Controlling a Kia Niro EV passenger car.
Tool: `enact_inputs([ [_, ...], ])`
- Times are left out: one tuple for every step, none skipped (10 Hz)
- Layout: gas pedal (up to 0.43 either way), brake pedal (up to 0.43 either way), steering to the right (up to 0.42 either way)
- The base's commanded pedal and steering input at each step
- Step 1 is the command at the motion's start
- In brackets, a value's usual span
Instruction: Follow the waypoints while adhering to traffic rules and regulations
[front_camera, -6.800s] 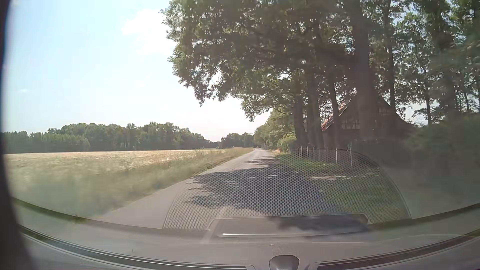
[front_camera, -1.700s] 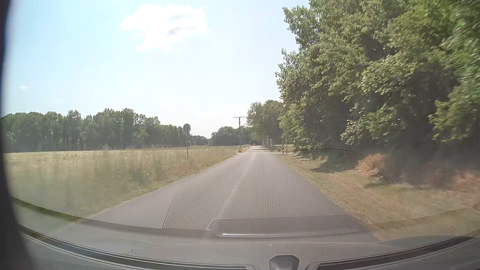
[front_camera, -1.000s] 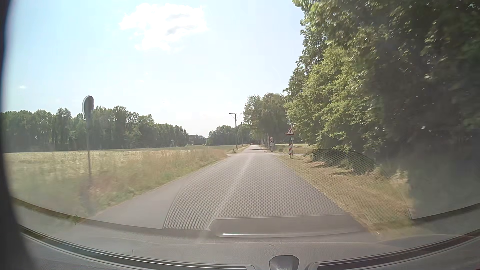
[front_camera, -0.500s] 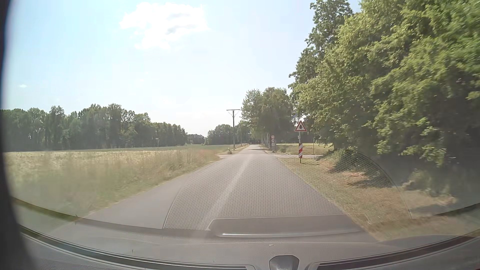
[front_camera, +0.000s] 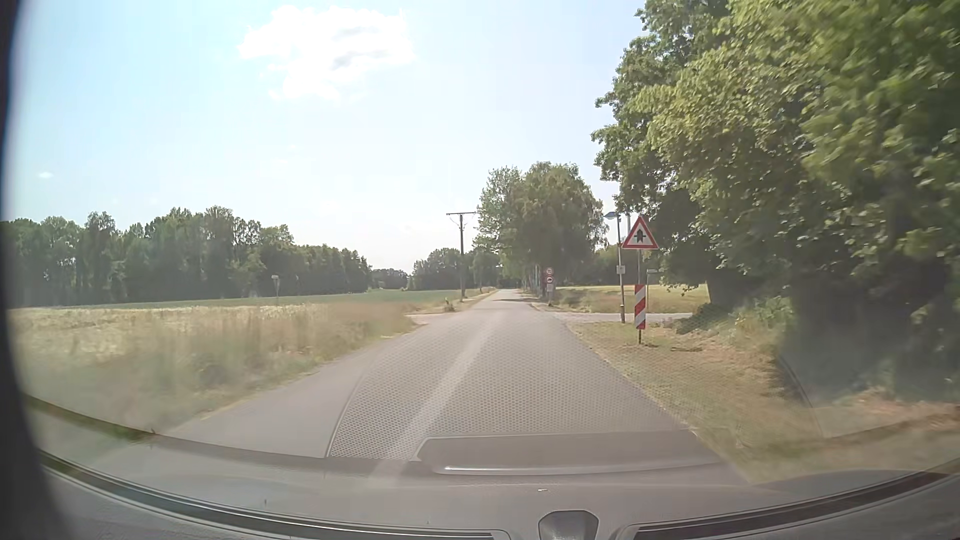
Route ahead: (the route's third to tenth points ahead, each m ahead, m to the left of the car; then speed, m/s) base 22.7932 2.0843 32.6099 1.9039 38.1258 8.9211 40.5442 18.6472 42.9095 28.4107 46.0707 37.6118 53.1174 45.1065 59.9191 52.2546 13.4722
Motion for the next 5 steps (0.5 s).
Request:
enact_inputs([
  [0.000, 0.274, 0.005],
  [0.000, 0.287, 0.006],
  [0.000, 0.293, 0.006],
  [0.000, 0.299, 0.007],
  [0.000, 0.311, 0.007],
])
